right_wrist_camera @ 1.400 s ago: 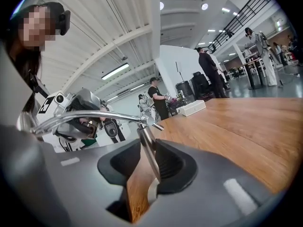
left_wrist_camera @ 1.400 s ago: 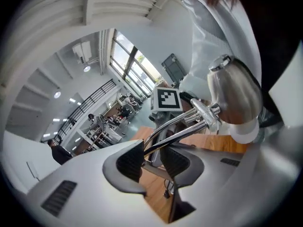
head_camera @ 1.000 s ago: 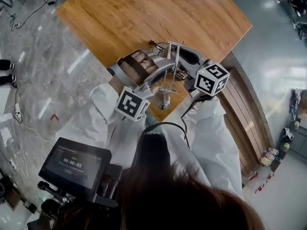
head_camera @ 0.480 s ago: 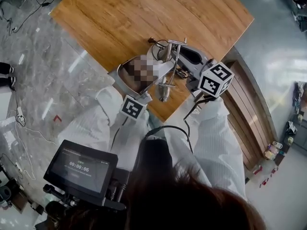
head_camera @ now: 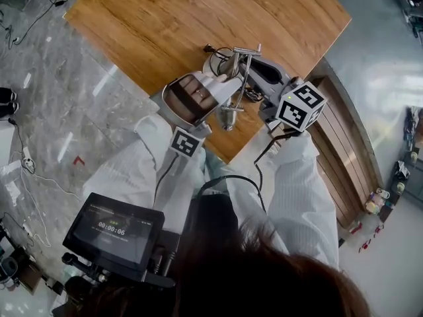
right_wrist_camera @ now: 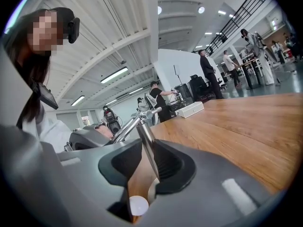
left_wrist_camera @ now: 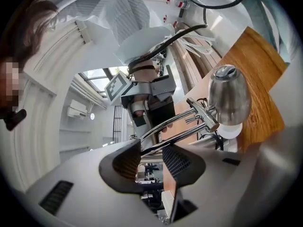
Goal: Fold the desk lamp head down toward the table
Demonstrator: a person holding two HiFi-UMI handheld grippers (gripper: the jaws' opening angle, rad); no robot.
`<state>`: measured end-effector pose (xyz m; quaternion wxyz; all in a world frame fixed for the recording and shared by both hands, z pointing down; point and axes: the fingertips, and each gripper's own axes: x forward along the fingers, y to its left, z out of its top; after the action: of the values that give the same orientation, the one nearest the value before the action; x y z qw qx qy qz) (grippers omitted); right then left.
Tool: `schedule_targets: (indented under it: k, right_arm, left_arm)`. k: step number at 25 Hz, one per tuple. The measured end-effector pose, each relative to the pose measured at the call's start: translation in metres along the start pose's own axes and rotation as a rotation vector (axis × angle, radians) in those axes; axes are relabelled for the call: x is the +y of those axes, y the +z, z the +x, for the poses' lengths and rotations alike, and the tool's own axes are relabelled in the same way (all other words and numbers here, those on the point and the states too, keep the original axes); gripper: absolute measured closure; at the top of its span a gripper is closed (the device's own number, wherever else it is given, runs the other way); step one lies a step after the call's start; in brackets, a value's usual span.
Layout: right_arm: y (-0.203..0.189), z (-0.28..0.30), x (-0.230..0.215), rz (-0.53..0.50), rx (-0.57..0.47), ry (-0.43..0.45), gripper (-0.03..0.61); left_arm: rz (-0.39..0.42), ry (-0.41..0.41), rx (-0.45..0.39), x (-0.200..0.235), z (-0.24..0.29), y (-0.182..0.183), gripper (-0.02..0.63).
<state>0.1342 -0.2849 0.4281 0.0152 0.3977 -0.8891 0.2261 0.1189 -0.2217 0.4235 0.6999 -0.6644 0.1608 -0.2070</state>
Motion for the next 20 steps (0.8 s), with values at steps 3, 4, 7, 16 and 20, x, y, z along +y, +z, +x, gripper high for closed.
schedule_targets:
  k: [3,4,7,16,20]
  right_arm:
    - [-0.002,0.002,0.0,0.004,0.008,-0.022,0.497]
    - [-0.003,0.002,-0.001,0.007,0.011,-0.029,0.497]
    - [-0.006,0.002,-0.006,0.013,0.022,-0.043,0.487]
    - [-0.01,0.0,-0.015,0.028,0.011,-0.042,0.489]
    - [-0.009,-0.019,-0.019,0.017,-0.006,-0.097,0.492]
  left_arm:
    - [-0.012,-0.015,0.021,-0.002,-0.001,-0.002,0.482]
    - [-0.012,-0.015,0.032,-0.003,-0.001,-0.002,0.479]
    - [-0.009,0.006,0.059,-0.005,0.0,-0.003,0.477]
    - [-0.346,-0.099,0.135,-0.022,-0.012,-0.023,0.439]
    - [-0.571,-0.118,0.22,-0.008,-0.014,-0.046,0.439]
